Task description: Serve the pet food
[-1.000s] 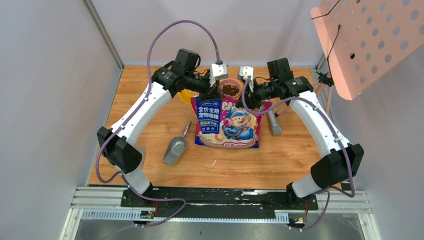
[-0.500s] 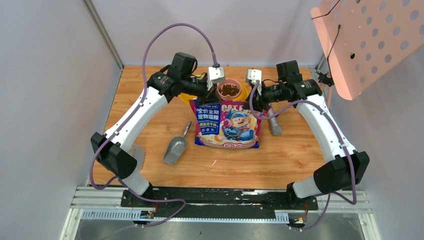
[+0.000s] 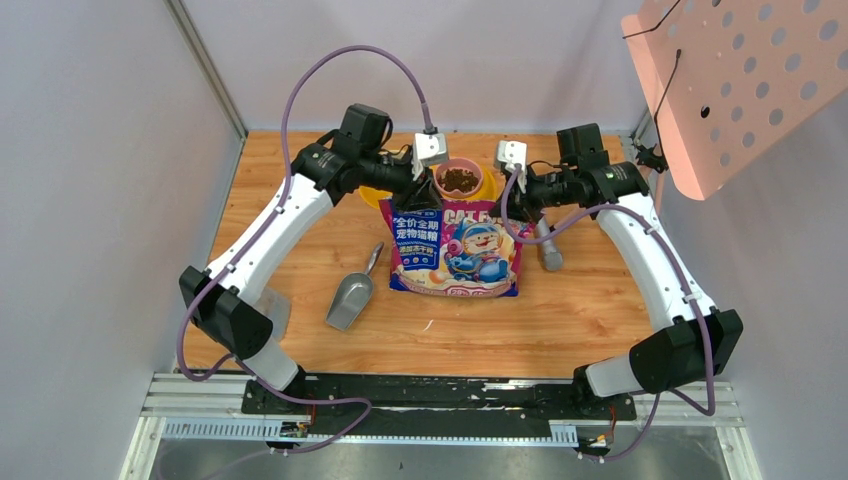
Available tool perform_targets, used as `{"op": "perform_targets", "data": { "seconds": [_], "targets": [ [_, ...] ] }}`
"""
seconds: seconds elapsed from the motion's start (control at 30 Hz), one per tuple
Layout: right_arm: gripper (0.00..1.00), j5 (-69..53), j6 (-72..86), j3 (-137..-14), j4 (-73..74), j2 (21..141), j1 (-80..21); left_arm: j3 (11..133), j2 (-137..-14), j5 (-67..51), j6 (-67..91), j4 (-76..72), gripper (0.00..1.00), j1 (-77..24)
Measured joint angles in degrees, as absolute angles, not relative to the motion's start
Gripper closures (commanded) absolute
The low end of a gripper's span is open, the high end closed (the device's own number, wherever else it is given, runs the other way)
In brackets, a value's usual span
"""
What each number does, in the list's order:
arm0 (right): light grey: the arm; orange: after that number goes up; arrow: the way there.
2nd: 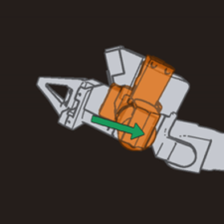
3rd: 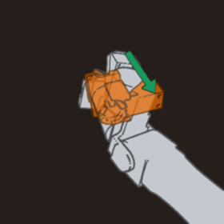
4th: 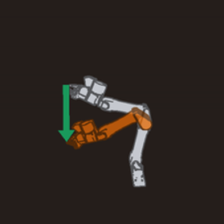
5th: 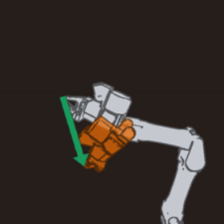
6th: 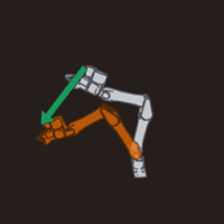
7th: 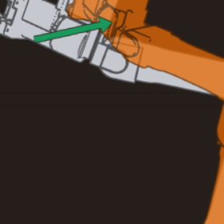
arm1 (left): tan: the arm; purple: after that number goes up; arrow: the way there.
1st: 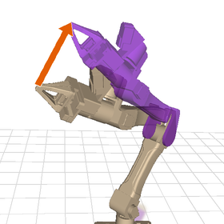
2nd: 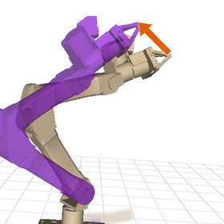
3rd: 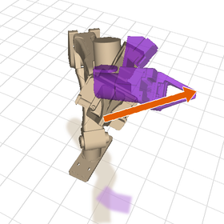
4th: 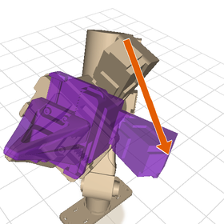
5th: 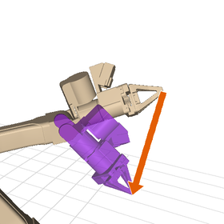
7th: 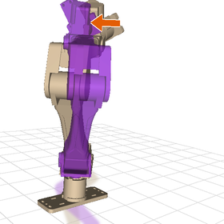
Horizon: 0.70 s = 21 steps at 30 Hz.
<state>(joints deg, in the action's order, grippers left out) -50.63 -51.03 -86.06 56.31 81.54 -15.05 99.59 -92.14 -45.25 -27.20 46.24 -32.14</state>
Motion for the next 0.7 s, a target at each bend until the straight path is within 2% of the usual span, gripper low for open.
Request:
{"op": "perform_targets", "data": {
  "seconds": [0.23, 0.3, 0.37, 0.4, 0.47, 0.6, 0.7],
  "targets": [
    [0.96, -50.9, -49.4, -86.5, 56.3, 82.0, -14.9, 102.5, -93.4, -44.6, -28.8, 46.8, 0.68, -34.9],
    [0.9, -51.0, -48.6, -87.1, 56.4, 82.6, -14.9, 102.9, -94.1, -44.4, -29.6, 46.8, 0.73, -35.6],
    [0.86, -51.2, -47.7, -87.5, 56.6, 82.9, -14.9, 103.0, -94.6, -43.9, -30.3, 46.8, 0.82, -36.1],
    [0.82, -51.3, -47.4, -87.5, 56.6, 82.9, -14.9, 103.0, -94.8, -43.7, -30.6, 46.9, 0.89, -36.2],
    [0.74, -51.9, -46.2, -87.7, 56.6, 82.9, -14.9, 103.4, -95.3, -43.0, -31.3, 46.9, 0.96, -36.4],
    [0.7, -53.4, -42.9, -87.8, 55.9, 83.0, -15.0, 104.1, -96.1, -41.9, -32.6, 46.9, 1.0, -36.8],
    [0.74, -54.1, -40.7, -88.5, 55.5, 84.1, -15.8, 104.4, -96.4, -41.4, -32.6, 46.9, 1.0, -37.1]
  ]
}}
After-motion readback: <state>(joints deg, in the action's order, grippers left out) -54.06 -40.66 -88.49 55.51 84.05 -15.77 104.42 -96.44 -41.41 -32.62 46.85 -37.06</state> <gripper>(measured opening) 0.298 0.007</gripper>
